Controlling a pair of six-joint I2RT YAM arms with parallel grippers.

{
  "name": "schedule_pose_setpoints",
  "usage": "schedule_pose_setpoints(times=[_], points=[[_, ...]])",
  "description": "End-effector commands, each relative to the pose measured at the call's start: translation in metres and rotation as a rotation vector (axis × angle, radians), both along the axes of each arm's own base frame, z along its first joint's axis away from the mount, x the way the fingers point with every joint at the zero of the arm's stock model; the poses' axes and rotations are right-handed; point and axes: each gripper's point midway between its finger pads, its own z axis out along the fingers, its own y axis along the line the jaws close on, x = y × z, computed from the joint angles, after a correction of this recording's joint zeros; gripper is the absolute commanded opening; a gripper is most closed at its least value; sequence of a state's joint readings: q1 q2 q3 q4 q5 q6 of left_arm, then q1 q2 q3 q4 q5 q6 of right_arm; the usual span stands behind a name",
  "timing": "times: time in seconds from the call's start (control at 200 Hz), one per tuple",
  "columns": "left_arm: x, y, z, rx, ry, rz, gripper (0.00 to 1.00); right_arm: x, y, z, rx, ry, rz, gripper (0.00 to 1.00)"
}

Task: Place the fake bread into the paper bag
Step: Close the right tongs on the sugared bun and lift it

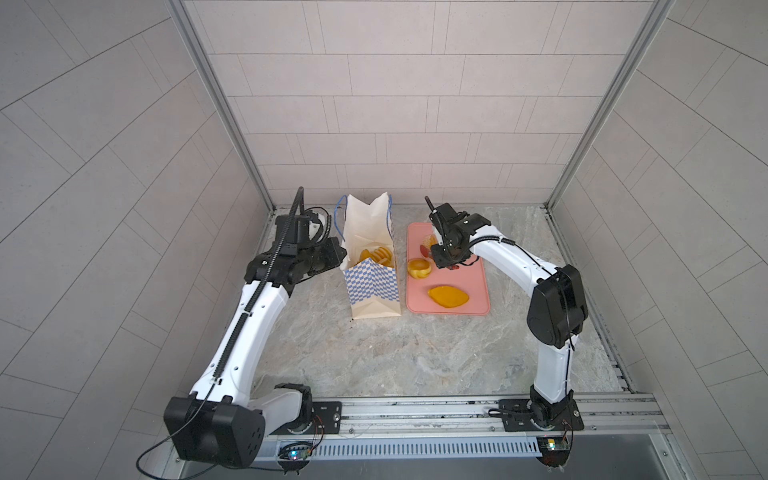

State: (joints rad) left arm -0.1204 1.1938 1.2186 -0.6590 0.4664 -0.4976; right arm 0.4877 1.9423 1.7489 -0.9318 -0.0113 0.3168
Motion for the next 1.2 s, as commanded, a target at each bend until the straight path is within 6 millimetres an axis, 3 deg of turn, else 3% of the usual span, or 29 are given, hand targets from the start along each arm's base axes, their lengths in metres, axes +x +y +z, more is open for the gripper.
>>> schedule_pose_setpoints(times=[0.0,0.54,1.196], points=[[-0.002,-0.001,0.0,0.006,-0.012,-0.006,0.0,0.004,-0.002,0.006,-0.003,-0.015,-0.011,0.39],[-0.002,-0.001,0.002,0.002,-0.016,-0.008,0.0,-0.004,-0.017,0.056,0.007,-0.118,-0.038,0.35],[-0.003,-0.001,0.007,0.001,-0.027,-0.005,0.0,-0.038,-0.037,0.156,0.119,-0.363,-0.036,0.35]])
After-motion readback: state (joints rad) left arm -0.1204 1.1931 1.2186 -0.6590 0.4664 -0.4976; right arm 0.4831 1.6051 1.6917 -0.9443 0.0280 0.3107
